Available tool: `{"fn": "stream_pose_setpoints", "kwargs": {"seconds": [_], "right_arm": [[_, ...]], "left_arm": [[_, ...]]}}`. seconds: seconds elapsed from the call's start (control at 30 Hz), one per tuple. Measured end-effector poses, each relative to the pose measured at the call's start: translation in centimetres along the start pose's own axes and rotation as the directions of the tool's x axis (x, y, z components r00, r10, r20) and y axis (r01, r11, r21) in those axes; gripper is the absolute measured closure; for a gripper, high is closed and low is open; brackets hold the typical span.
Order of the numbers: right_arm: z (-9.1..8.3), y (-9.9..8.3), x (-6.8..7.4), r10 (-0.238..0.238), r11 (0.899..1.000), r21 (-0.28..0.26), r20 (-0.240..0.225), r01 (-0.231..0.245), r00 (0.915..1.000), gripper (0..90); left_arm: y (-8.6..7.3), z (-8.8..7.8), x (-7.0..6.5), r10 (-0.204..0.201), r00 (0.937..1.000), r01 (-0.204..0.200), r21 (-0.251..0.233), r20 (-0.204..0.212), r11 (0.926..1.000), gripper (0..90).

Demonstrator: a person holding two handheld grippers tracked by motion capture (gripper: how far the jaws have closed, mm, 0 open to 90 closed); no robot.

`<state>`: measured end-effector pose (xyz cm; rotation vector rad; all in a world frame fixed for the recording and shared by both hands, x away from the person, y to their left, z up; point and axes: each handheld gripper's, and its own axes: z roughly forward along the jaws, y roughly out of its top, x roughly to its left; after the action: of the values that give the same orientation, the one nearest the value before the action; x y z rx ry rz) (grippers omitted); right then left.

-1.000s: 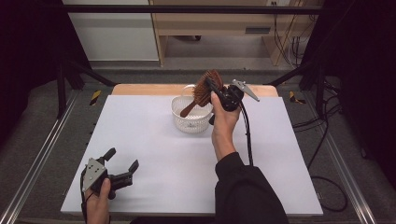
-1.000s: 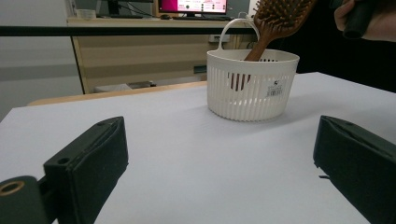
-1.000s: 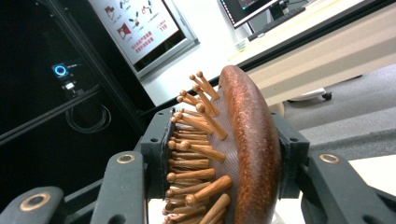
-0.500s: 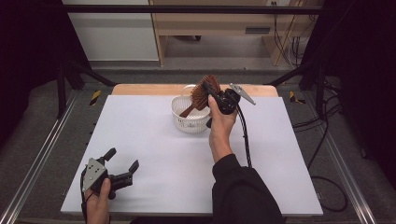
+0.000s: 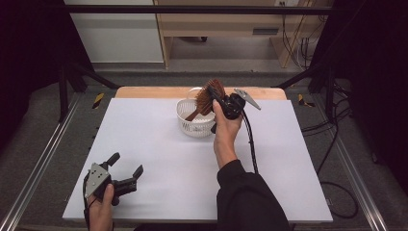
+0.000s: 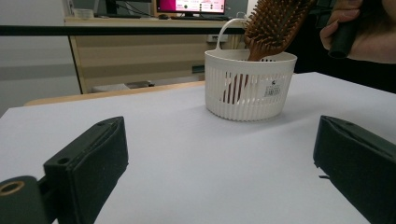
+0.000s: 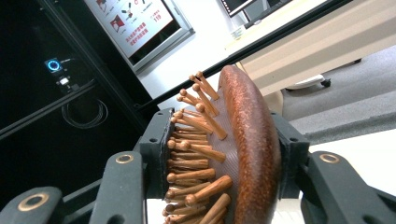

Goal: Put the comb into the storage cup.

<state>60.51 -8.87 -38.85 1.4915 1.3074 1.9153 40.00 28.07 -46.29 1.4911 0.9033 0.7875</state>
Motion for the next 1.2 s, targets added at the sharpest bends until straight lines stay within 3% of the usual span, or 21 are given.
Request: {"fn": "stream_pose_setpoints", "kwargs": {"seconds": [0.3,1.2], "right_arm": [[0.13,-0.43,-0.44,0.024,1.0,-0.002,0.012,-0.024,0.9996,50.4],[0.3,-1.12,-0.47,0.025,1.0,0.006,0.006,-0.025,0.9997,50.2]], "left_arm": [[0.0,0.03,-0.07,0.002,1.0,-0.002,0.002,0.004,1.0,3.1],[-0.03,0.09,-0.14,0.001,1.0,-0.001,0.007,0.009,1.0,3.1]]}}
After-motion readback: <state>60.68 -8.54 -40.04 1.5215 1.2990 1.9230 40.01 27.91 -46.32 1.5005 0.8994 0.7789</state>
